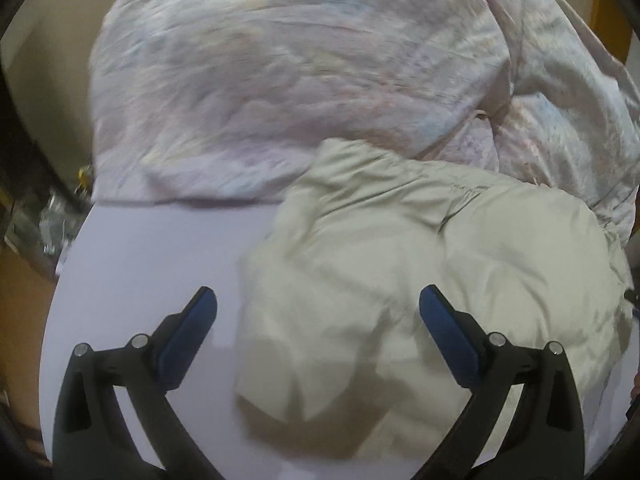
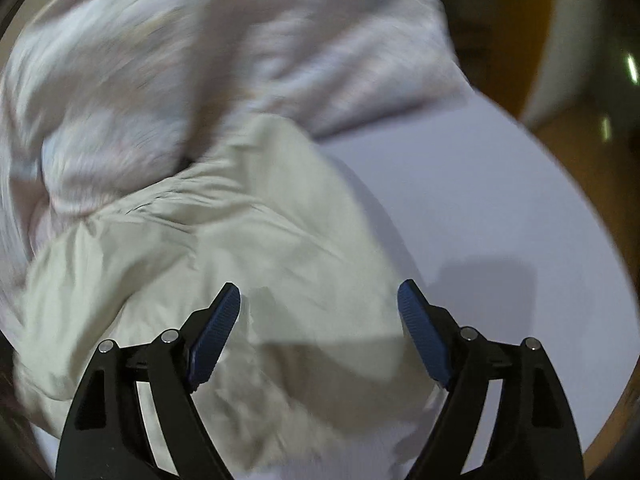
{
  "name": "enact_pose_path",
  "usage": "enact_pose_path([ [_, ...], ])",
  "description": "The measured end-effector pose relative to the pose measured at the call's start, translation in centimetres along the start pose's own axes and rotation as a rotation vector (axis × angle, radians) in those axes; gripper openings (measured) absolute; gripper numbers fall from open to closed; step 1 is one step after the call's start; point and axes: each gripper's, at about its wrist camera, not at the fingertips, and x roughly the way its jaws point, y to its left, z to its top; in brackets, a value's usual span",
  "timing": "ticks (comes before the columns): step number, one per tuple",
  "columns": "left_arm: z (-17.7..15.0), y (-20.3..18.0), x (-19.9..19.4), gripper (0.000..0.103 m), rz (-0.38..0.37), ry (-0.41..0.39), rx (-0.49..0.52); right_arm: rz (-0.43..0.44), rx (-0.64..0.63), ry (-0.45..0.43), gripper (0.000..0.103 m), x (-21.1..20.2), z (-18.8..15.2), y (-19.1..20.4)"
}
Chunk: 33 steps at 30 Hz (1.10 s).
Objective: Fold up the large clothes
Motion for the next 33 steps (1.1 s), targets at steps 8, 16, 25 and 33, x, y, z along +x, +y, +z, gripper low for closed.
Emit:
enact_pose_path([
  [8,-5.3,4.1,-1.5,0.1,-0.069,0.137,-0.162,0.185,0.38,0.19,0.083,0.9,-3.3,-7.2],
  [16,-7.0,2.8,2.0,0.099,-0.204,0.223,-0.35,0.334,0.505,0.277,0.076,4.2,-5.1,-6.4],
  [25,-7.2,3.4,4.6,0.082,-0.238,0.223,-0.545,0.378,0.58,0.253,0.05,4.3,-5.5,-5.9],
  [33,-6.3,4.9,3.0,0.034,-0.256,0.179,-0.602,0.409,0.603,0.222,0.023,2.4,-5.2,-5.5],
])
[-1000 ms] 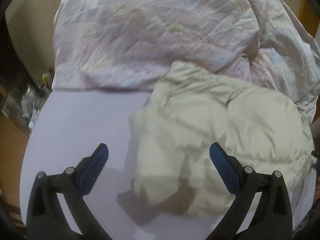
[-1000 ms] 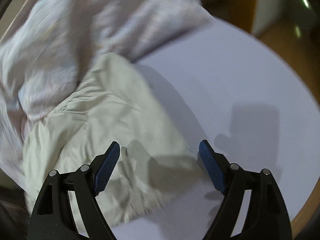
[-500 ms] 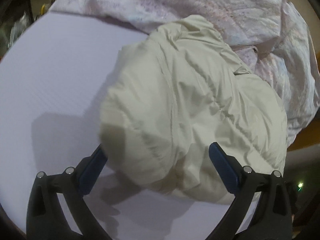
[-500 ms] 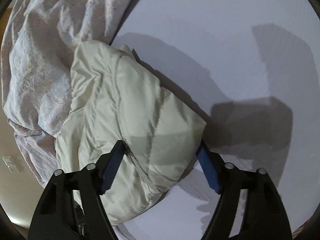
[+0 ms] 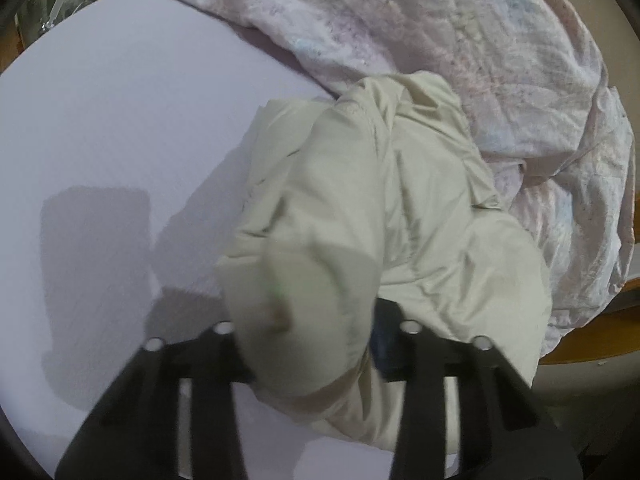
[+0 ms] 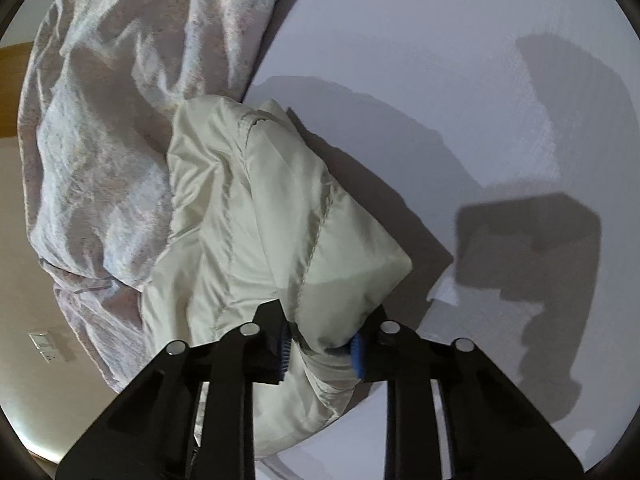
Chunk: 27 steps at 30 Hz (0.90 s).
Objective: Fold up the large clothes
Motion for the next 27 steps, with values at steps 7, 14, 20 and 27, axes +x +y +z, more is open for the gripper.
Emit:
enact_pose_path([
  [7,0.5,-0.3,-3.5,0.026,-0.044,-0.036,0.07,0.048,-0.024,0.004,0.019,-1.7,-1.1,1.5],
  [14,-0.2,2.2,-7.6,0.026,-0.033,-0.048,0.078,0.036,-0.077,0.099,0.019,-2.6,-4.5,0.9],
  [20,-2.5,7.7,-10.9,0.026,0.006,-0.038,0.03,0.01,-0.076,0.186,0.019,-2.8,-8.8,-2.0],
  [27,-4.8,11.1,-11.0,0.037,0.056,-0.002,0.008,-0.151,-0.204,0.171,0.039,-3.7,-10.3,-2.5],
])
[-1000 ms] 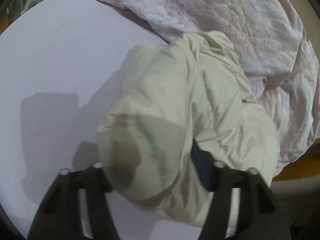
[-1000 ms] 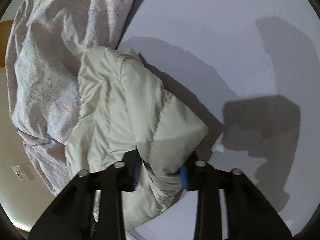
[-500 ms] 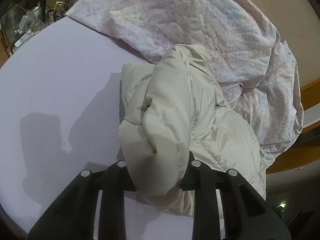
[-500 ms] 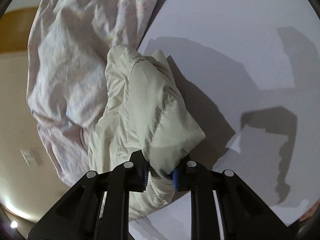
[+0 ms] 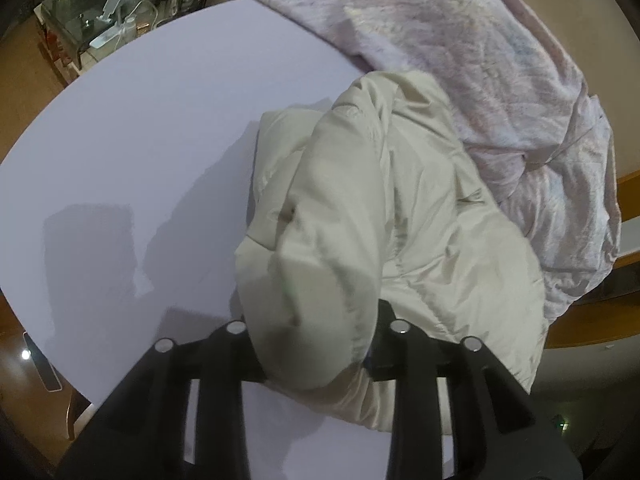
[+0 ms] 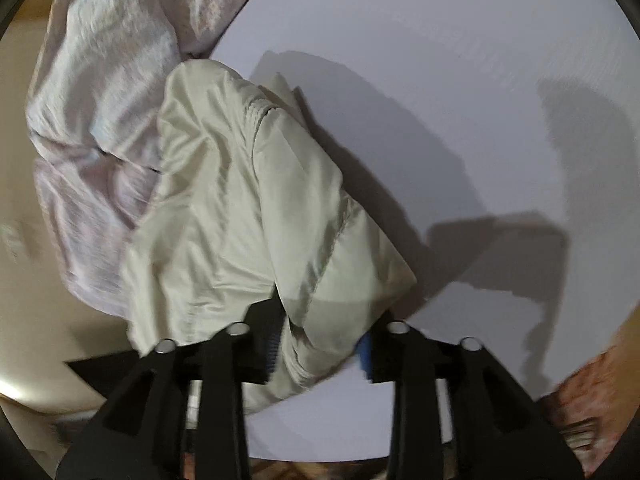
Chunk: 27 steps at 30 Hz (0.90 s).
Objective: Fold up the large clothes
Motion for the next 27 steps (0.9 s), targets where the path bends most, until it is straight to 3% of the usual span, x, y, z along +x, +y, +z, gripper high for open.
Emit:
enact_pose_path([
  [2,0.0,0.0,0.1,0.048,0.028,-0.005,0.009,-0.086,-0.047,-0.049,0.055,-1.2,0.0,0.5],
  [5,-0.3,-0.2,0.1,0.068,0.055,-0.013,0.049,-0.208,-0.138,-0.18,0.058,-3.7,-0.1,1.4],
  [10,-0.7,0.1,0.6,0.073,0.055,0.0,0.061,-0.238,-0.338,-0.275,0.057,-4.5,-1.7,5.9],
  [16,-0.6,0.7,1.2,0.076,0.031,0.011,0.025,-0.14,-0.693,-0.177,0.036,-0.2,-8.2,13.8],
  [19,-0.7,0.9,1.4,0.077,0.018,0.013,0.009,-0.119,-0.795,-0.136,0.03,2.4,-11.1,16.3],
  [23,-0.7,0.9,1.6,0.077,0.011,0.019,-0.001,-0.11,-0.86,-0.087,0.029,5.0,-13.2,18.1],
  [27,-0.8,0.6,1.8,0.078,0.013,0.017,0.013,-0.159,-0.862,-0.037,0.029,7.1,-13.2,18.2],
])
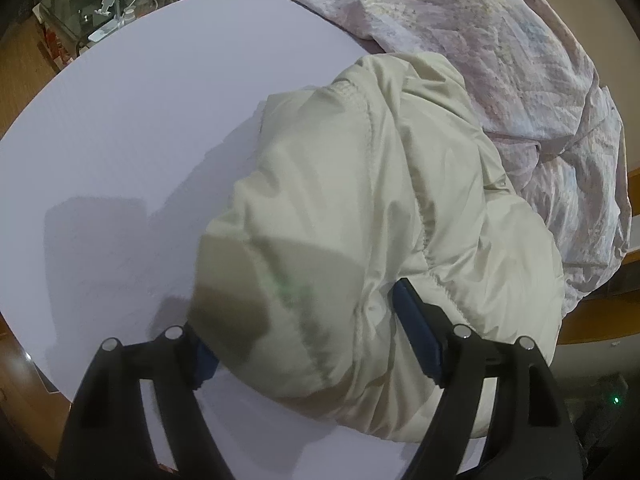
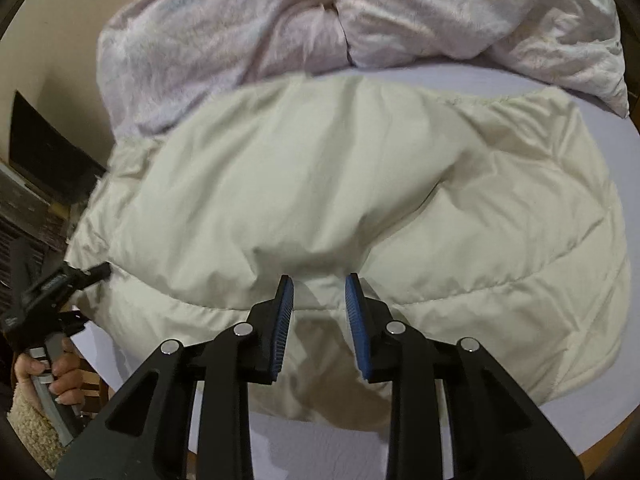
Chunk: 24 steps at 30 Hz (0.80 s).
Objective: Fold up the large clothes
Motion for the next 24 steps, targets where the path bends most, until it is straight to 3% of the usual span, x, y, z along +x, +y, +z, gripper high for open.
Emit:
enact_pose_path([
  [5,0.0,-0.3,0.6,0.085,-0.008,0.005,0.005,-0.046,-0.005,0.077,0.029,3.0,-0.4,-0.3],
  [11,0.3,-0.5,1.1,0.091,-0.022,0.001,0.005,-0.105,-0.087,0.032,0.03,4.7,-1.1,0.9],
  [24,0.8,0.2,2.8,0.097,-0.061,0.026,-0.059,-0.095,-0.07,0.03,0.03,4.7,-1.3,0.9],
])
